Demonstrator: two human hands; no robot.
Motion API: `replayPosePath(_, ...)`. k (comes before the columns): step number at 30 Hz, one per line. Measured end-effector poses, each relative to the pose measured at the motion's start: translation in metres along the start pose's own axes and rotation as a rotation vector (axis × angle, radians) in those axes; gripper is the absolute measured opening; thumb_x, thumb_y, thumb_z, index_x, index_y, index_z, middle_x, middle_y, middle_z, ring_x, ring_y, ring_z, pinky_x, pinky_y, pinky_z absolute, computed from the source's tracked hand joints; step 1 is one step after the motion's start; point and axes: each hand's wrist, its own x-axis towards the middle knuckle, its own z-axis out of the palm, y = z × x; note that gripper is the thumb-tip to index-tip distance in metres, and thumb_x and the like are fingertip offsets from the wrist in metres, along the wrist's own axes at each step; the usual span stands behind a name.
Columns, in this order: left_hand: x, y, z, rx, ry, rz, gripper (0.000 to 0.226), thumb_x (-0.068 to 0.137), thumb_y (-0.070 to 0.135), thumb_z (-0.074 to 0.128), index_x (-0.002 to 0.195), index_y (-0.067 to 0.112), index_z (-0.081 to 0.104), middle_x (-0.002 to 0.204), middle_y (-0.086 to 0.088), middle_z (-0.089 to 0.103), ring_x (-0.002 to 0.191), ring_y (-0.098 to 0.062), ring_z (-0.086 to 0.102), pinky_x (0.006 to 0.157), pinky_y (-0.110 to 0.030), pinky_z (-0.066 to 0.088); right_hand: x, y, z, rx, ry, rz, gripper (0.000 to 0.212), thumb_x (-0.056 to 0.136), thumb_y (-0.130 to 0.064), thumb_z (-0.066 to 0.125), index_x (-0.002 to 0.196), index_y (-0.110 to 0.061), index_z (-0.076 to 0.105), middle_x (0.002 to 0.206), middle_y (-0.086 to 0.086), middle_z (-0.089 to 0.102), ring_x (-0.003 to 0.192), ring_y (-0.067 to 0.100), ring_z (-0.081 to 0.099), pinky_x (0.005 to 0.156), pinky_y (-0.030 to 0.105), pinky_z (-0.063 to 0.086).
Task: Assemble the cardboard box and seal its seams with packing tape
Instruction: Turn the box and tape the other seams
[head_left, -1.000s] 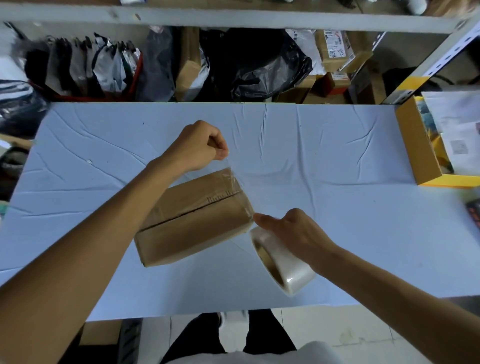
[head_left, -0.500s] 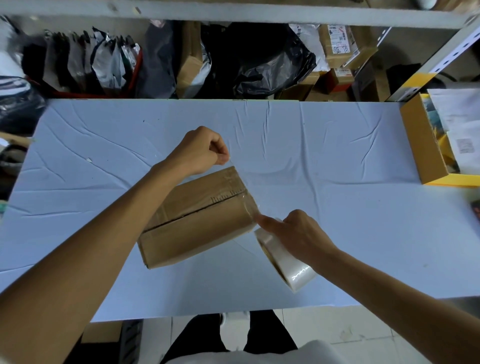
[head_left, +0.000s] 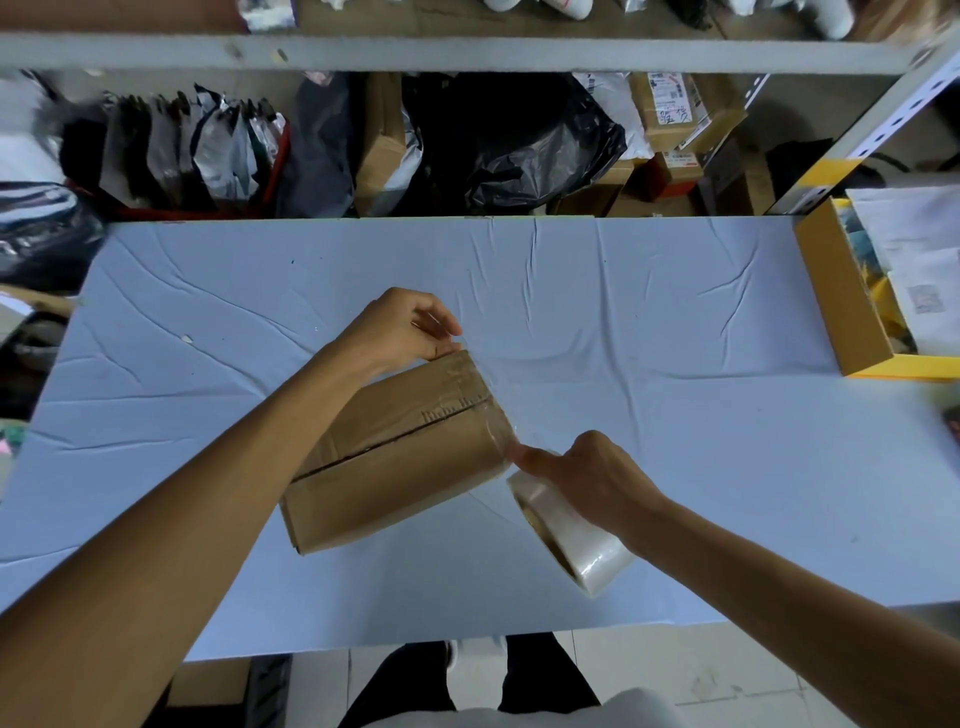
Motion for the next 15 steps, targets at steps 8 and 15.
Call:
replayPosePath(8, -0.009, 0.008, 0.002, 0.147, 0.077, 0.12, 0.003, 0.082, 0.018, 0.073, 0.085, 0.017, 0.073, 0.084, 0.002, 0.073, 0.079, -0.005, 0.067, 0.075, -0.022, 0.053, 0.002, -0.002, -0.003, 0.078, -0.028, 0.011, 0.068, 0.071, -0.067, 0.068, 0.06, -0.018, 0.022, 0.054, -0.003, 0.023, 0.047, 0.014, 0.02, 0.045, 0.025, 0.02)
replayPosePath(15, -0.016, 0.006, 0.005, 0.19, -0.04, 0.168, 0.019, 0.086, 0.03, 0.068, 0.105, 0.028, 0.071, 0.101, 0.009, 0.067, 0.092, -0.008, 0.063, 0.078, -0.02, 0.048, 0.009, -0.003, -0.002, 0.063, 0.017, -0.018, 0.061, 0.074, -0.058, 0.07, 0.062, -0.013, 0.03, 0.059, 0.0, 0.031, 0.051, 0.016, 0.028, 0.048, 0.027, 0.024)
